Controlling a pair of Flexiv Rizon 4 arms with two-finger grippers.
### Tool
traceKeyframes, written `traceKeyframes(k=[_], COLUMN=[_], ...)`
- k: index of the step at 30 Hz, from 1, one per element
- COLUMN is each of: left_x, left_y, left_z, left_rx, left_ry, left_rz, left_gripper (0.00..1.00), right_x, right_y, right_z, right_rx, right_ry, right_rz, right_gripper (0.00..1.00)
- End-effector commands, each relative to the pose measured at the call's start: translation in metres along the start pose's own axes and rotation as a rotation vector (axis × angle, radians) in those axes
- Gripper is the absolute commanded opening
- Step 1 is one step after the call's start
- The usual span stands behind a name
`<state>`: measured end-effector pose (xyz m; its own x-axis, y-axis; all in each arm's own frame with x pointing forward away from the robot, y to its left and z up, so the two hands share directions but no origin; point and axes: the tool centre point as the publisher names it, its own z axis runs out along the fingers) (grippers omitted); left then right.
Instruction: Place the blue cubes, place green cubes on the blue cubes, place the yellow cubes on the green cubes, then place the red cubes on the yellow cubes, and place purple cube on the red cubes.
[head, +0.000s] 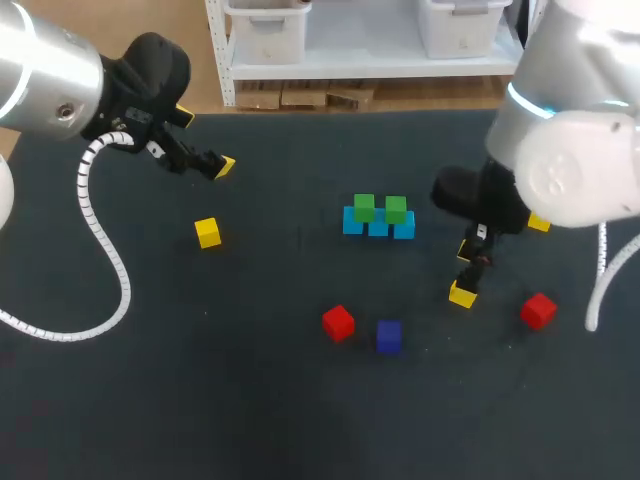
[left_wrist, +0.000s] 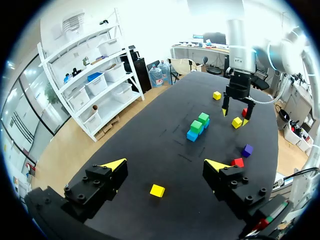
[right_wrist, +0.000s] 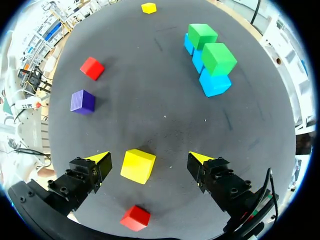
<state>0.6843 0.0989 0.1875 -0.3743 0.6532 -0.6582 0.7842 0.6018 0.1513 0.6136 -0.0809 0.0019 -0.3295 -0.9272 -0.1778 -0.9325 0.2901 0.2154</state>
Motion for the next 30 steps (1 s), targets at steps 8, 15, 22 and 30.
traceKeyframes(k=[8,15,22,30], left_x=[0.001,0.001,0.001,0.001], left_y=[0.001,0.001,0.001,0.001], left_z=[-0.001,-0.001,-0.001,-0.001], left_rx=[0.004,0.004,0.004,0.004], left_ry=[-0.005,-0.005,-0.005,-0.005], left_rz=[0.002,0.002,0.002,0.002], left_gripper=[1.0,1.0,1.0,1.0], right_x=[0.005,0.007,0.009,0.011], right_y=[0.0,0.008,0.016,0.021], right_z=[0.009,0.005,0.007,0.01], right_rx=[-0.09,-0.067,-0.053,0.009], right_ry=[0.042,0.072,0.116,0.16], right_rz=[-0.003,-0.008,-0.014,0.008], right_gripper=[1.0,0.76,0.5,0.49])
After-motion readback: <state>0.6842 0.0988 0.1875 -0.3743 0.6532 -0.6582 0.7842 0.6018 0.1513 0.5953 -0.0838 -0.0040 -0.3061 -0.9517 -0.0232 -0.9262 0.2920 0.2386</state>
